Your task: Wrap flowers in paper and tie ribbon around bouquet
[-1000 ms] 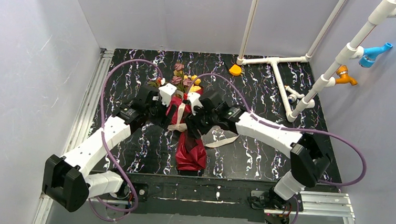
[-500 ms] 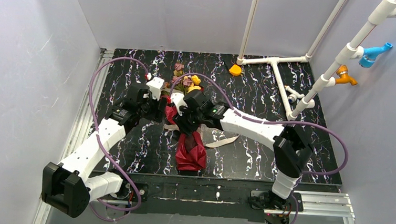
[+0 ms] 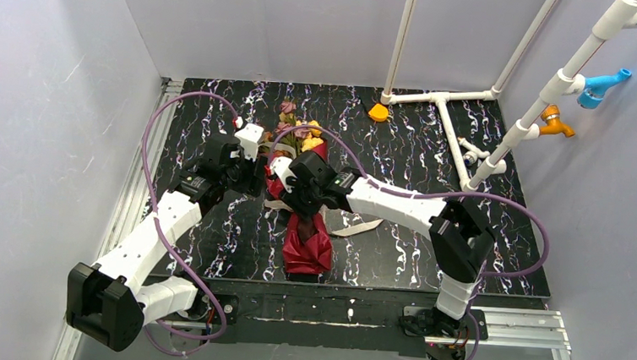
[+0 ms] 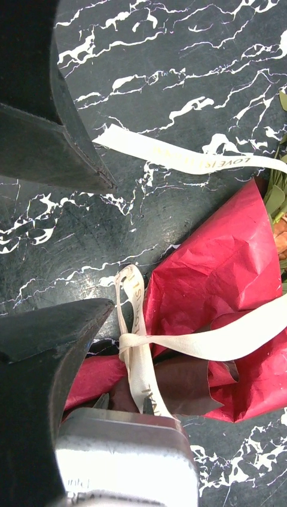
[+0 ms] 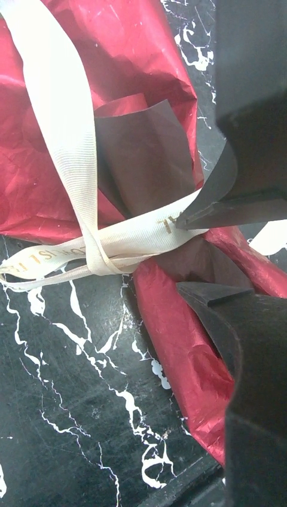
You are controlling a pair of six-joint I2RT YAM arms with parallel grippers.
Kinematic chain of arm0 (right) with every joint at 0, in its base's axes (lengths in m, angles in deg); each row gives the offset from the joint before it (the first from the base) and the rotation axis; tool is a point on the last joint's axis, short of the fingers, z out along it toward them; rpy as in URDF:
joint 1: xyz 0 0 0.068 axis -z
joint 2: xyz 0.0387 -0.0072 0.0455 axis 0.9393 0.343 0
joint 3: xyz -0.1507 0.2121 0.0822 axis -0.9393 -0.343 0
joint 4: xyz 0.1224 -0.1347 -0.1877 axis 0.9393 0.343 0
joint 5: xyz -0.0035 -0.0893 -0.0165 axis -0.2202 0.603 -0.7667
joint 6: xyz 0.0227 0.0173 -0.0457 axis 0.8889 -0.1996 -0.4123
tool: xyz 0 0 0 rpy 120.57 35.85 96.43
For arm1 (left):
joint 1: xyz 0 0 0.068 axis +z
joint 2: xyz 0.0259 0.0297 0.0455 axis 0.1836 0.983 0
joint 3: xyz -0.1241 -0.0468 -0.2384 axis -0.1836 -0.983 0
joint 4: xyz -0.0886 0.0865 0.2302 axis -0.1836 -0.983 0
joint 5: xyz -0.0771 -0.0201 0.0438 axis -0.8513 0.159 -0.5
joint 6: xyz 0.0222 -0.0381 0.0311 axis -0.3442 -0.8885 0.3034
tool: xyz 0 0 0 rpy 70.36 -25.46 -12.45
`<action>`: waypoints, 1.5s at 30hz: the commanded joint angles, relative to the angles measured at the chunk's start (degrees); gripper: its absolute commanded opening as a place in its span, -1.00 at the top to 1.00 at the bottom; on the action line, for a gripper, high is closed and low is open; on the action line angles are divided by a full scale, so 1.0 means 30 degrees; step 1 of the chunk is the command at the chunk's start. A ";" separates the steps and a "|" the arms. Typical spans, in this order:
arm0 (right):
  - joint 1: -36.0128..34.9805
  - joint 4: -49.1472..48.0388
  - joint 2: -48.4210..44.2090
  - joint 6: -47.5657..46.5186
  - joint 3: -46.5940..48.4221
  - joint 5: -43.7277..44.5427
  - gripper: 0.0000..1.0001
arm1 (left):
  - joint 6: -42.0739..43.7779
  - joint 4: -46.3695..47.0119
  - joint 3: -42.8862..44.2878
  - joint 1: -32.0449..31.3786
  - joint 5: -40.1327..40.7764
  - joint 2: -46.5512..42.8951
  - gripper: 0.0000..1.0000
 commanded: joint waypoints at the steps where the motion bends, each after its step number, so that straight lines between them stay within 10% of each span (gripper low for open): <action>1: -0.0114 -0.0166 0.0637 -0.0345 0.0784 0.0678 0.11 | 0.0084 -0.0148 0.0012 -0.0107 -0.0253 -0.0620 -0.27; 17: -0.0381 -0.0595 0.1584 0.0524 0.1196 0.2463 0.45 | 0.0122 -0.0236 -0.0109 -0.0130 -0.0253 -0.0879 -0.27; 38: -0.0660 -0.0350 0.2673 0.2633 0.1865 0.5018 0.28 | 0.0151 -0.0229 -0.0193 -0.0107 -0.0253 -0.1109 -0.27; 45: -0.0883 0.0197 0.3308 0.3072 0.2184 0.6525 0.56 | 0.0151 -0.0233 -0.0216 -0.0107 -0.0253 -0.1164 -0.27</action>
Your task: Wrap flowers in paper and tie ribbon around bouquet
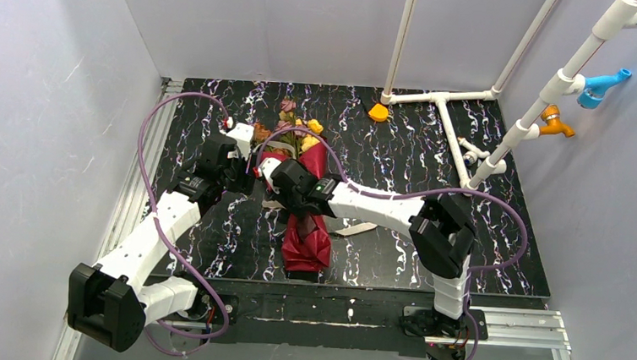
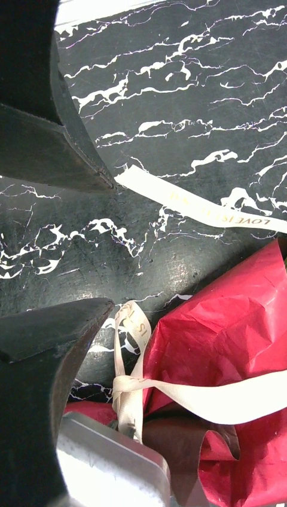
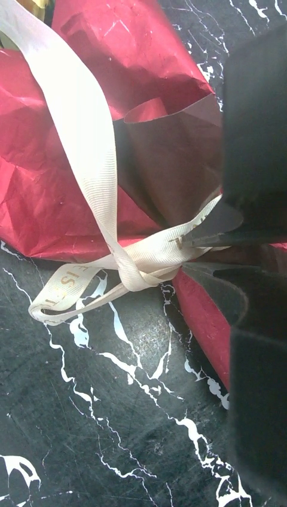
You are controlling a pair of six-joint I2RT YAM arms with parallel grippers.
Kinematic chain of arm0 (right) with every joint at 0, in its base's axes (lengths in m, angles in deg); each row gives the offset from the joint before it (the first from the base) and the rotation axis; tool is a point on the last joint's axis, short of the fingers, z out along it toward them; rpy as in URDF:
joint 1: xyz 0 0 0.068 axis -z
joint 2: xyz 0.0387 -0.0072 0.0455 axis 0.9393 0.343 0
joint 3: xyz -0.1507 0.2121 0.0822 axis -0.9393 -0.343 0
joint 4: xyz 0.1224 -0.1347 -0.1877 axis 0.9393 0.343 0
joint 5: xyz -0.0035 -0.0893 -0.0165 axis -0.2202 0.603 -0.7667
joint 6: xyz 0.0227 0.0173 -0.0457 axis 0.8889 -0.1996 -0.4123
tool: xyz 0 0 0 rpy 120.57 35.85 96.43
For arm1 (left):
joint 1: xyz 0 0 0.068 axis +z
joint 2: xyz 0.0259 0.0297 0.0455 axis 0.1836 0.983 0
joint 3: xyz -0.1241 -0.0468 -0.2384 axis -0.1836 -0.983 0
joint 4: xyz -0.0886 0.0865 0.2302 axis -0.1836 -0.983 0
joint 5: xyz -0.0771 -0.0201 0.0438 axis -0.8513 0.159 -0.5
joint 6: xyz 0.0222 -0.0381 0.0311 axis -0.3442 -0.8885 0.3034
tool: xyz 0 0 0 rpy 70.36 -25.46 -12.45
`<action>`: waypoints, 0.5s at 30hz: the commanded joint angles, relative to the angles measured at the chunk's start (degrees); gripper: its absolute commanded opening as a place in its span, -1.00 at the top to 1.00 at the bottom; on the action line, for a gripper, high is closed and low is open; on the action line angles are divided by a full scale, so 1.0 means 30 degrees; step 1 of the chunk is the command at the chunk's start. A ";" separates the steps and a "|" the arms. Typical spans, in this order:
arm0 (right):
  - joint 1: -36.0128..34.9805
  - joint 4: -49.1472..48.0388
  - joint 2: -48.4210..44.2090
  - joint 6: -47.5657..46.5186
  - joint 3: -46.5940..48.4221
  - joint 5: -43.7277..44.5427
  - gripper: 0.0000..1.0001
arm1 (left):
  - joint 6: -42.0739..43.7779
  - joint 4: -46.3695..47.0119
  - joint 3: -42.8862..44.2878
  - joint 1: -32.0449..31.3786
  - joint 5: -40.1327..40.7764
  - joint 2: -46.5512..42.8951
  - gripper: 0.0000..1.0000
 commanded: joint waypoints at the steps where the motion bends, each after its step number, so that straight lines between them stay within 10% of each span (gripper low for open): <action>1: 0.0399 0.0489 0.1257 0.1667 0.0568 0.2389 0.66 | 0.0209 -0.0097 0.0142 -0.0636 -0.2642 -0.1087 -0.27; 15: 0.0414 -0.0594 -0.1044 0.2315 -0.0441 0.1887 0.97 | 0.0122 0.0048 0.0025 -0.0632 -0.2099 -0.1372 -0.27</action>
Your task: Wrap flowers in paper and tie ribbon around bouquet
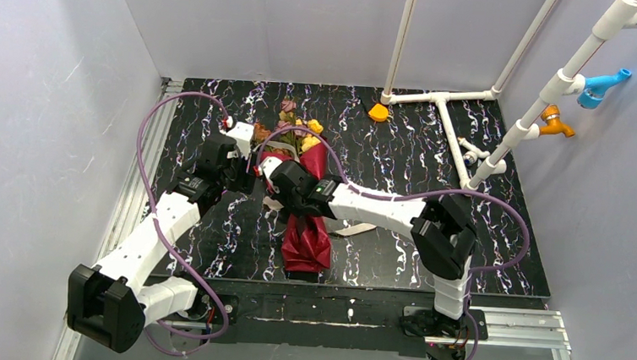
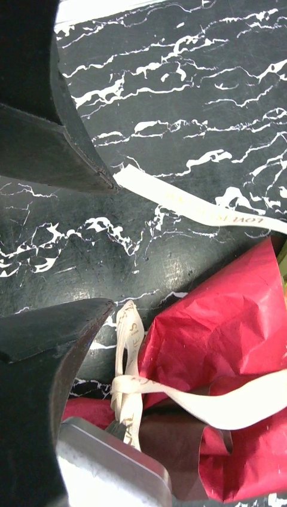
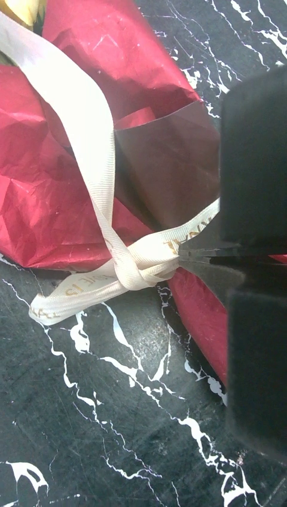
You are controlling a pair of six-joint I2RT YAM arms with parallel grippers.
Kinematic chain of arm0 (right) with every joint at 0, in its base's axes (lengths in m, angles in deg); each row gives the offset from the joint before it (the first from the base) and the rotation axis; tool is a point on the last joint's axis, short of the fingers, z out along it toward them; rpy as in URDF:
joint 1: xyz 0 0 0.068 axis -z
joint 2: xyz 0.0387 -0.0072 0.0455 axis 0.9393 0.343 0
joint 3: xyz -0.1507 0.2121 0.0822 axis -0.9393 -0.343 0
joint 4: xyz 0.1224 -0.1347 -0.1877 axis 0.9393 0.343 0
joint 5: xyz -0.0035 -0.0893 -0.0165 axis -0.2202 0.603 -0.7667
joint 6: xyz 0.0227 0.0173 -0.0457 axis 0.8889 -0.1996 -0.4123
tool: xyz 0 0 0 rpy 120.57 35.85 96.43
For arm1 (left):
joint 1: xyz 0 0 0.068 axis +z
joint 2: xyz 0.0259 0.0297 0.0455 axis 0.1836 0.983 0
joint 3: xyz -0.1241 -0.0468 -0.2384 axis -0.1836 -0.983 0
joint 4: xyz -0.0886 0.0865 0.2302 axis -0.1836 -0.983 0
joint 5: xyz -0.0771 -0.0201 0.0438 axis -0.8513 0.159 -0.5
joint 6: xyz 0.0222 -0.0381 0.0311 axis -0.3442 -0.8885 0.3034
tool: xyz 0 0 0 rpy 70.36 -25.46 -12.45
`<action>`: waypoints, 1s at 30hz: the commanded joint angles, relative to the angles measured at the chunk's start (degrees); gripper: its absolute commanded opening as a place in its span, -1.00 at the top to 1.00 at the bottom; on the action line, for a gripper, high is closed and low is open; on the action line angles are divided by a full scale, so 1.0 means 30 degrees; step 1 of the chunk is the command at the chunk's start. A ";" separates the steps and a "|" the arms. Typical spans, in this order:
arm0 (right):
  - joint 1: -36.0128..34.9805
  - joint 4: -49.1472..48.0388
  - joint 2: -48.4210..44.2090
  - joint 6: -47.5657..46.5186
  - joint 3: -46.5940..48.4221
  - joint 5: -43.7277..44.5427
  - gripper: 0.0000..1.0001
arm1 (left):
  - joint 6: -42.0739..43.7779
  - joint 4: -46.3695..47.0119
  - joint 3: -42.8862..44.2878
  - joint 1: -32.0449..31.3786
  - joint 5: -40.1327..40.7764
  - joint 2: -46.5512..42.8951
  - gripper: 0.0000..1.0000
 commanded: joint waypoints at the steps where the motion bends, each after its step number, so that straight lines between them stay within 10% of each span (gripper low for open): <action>1: 0.0634 -0.0939 -0.1363 0.1737 -0.0777 0.0828 0.97 | 0.0129 -0.0104 0.0032 -0.0668 -0.2438 -0.1377 -0.27; 21: 0.0655 -0.5280 -0.3010 0.2667 -0.3370 0.0284 0.97 | 0.2169 0.4623 -0.2188 -0.0668 -0.8597 -0.1695 -0.67; 30: 0.0834 -0.7686 -0.3546 0.3435 -0.4797 -0.0048 0.97 | 1.0570 0.8183 -0.5374 -0.0683 -1.0543 -0.2246 -0.67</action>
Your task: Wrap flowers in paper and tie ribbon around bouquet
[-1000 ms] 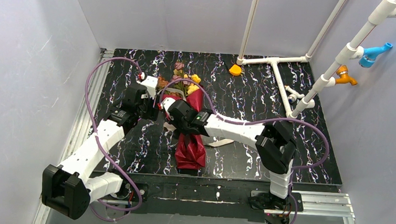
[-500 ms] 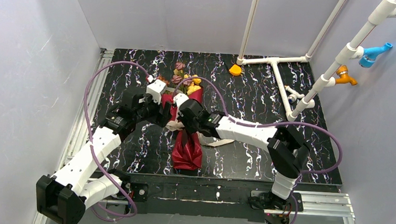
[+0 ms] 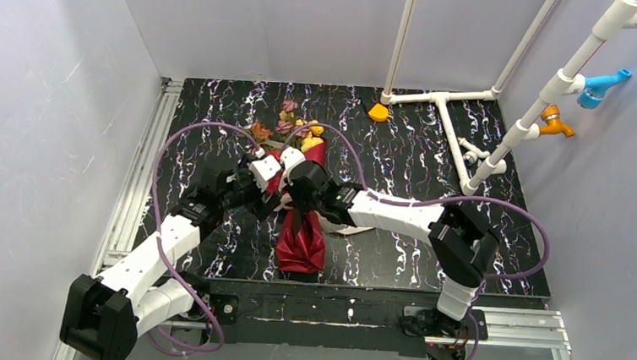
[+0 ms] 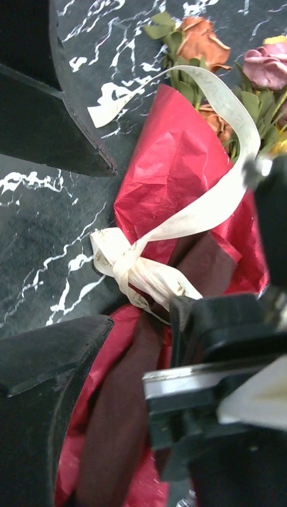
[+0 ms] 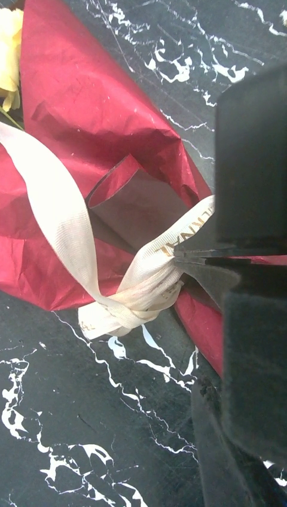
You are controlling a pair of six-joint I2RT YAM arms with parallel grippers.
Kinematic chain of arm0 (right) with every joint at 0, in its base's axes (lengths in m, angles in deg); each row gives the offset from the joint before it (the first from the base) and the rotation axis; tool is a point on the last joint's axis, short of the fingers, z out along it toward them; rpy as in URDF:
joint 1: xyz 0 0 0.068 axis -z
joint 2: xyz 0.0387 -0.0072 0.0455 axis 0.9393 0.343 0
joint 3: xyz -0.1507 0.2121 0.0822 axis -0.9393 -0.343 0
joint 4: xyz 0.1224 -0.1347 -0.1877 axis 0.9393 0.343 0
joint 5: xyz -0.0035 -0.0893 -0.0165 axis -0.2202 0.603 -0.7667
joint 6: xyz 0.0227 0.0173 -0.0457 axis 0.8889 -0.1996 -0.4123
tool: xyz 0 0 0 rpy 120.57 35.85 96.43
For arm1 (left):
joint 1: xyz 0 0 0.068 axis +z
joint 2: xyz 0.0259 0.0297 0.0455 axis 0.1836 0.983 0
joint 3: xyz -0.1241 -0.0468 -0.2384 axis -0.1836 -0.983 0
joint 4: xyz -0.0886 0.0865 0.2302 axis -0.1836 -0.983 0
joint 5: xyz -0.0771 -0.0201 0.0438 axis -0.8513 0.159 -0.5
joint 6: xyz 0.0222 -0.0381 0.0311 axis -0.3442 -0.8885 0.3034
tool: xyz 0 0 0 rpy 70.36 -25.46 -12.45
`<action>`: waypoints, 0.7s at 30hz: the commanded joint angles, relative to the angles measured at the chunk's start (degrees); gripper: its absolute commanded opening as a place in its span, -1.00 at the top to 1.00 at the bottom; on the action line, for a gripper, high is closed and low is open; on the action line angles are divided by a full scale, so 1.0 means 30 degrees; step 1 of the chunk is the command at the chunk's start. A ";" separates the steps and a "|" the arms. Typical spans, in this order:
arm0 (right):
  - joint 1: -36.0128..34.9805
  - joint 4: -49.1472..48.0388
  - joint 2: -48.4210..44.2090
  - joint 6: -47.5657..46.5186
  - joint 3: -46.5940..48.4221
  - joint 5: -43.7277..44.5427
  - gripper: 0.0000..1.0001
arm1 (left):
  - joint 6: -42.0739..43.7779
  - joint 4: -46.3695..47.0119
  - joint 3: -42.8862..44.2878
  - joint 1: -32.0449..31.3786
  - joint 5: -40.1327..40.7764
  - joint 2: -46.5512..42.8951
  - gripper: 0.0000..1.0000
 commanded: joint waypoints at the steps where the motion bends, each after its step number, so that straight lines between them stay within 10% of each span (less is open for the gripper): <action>1: 0.0160 -0.2380 -0.0906 0.0872 -0.0783 -0.0228 0.97 | 0.5132 0.2119 -0.0785 -0.0036 -0.1216 -0.0022 -0.67; 21: 0.0548 -0.5949 -0.2546 0.2505 -0.3729 -0.1125 0.97 | 0.6525 0.9509 -0.3031 -0.0049 -0.3067 0.3823 -0.76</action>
